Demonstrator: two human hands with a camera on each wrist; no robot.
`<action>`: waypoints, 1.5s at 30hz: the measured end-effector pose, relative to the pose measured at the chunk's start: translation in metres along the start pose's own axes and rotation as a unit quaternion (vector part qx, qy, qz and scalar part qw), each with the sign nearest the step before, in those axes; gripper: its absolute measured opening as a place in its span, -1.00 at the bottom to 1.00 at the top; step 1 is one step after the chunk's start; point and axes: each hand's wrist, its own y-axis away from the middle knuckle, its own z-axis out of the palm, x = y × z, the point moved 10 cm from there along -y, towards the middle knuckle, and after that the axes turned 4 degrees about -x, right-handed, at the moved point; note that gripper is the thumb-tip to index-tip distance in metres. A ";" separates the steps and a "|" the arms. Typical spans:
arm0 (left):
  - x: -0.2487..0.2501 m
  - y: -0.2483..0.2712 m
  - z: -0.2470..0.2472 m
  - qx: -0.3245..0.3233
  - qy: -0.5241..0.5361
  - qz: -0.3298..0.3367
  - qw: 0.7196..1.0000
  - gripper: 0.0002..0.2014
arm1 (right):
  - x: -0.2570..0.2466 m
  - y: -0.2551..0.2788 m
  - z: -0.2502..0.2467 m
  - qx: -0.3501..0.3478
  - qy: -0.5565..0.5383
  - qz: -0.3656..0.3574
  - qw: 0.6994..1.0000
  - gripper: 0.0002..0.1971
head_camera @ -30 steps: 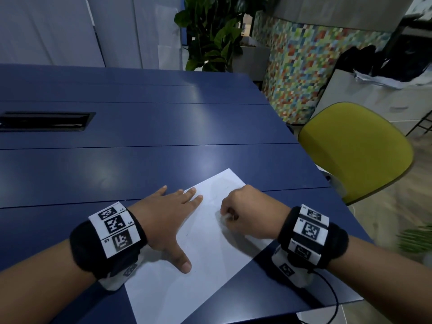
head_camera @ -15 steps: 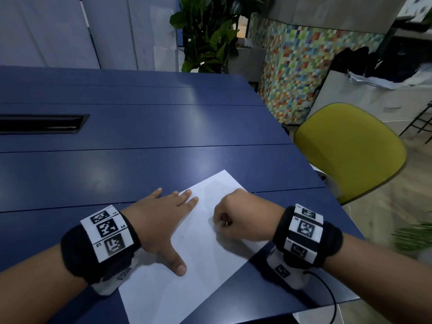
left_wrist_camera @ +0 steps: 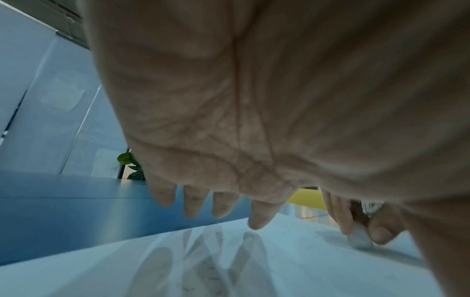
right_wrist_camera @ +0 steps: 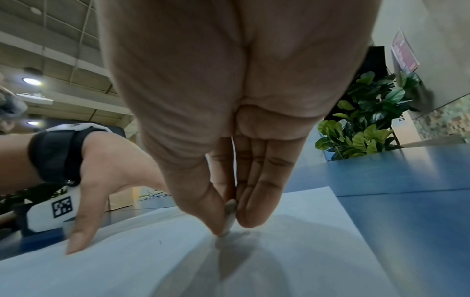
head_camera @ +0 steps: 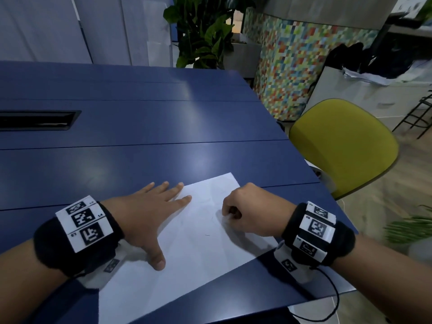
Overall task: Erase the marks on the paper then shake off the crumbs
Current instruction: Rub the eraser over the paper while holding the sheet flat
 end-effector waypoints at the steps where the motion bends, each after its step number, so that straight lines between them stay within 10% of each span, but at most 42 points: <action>1: -0.001 0.002 0.001 -0.004 0.002 -0.001 1.000 0.47 | -0.003 0.003 0.002 -0.002 0.006 -0.007 1.000 -0.83; 45: 0.005 0.005 0.014 0.057 -0.006 -0.020 0.998 0.53 | -0.044 -0.050 0.002 -0.013 0.002 -0.096 0.995 -0.80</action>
